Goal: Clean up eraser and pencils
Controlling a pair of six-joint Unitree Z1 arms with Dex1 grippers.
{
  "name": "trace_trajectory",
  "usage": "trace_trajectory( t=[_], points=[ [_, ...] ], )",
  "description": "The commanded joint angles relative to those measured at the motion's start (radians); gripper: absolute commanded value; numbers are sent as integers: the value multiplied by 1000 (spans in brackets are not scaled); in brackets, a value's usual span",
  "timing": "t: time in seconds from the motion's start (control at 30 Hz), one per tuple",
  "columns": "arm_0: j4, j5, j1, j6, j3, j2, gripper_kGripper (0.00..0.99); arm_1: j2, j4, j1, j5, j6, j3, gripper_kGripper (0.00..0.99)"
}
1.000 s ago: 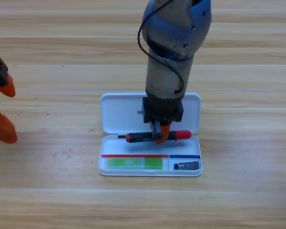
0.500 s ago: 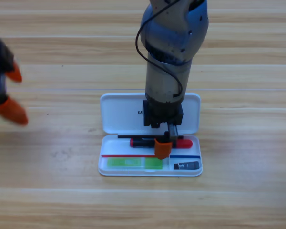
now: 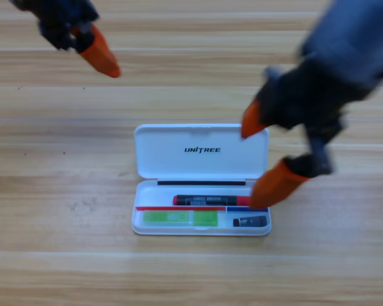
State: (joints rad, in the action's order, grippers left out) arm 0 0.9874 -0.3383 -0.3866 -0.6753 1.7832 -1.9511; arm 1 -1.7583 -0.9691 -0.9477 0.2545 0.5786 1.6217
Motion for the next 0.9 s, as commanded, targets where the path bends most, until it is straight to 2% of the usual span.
trace_trajectory(
  t=[0.03, 0.13, 0.33, 0.53, 0.9],
  points=[
    [-10, -107, 6, -23, 50, -192, 225, 250, 79, -17, 100, -43, -155, 989],
    [-18, -148, -2, -29, 71, -253, 5, 278, 95, -16, 131, -52, -201, 989],
    [-23, -197, -14, -32, 74, -321, 0, 289, 112, -11, 155, -66, -241, 989],
    [-10, -260, -54, -70, 64, -377, 0, 296, 135, -11, 181, -94, -258, 989],
    [36, -289, -130, -73, 82, -396, 0, 310, 141, -11, 207, -120, -250, 989]
  ],
)
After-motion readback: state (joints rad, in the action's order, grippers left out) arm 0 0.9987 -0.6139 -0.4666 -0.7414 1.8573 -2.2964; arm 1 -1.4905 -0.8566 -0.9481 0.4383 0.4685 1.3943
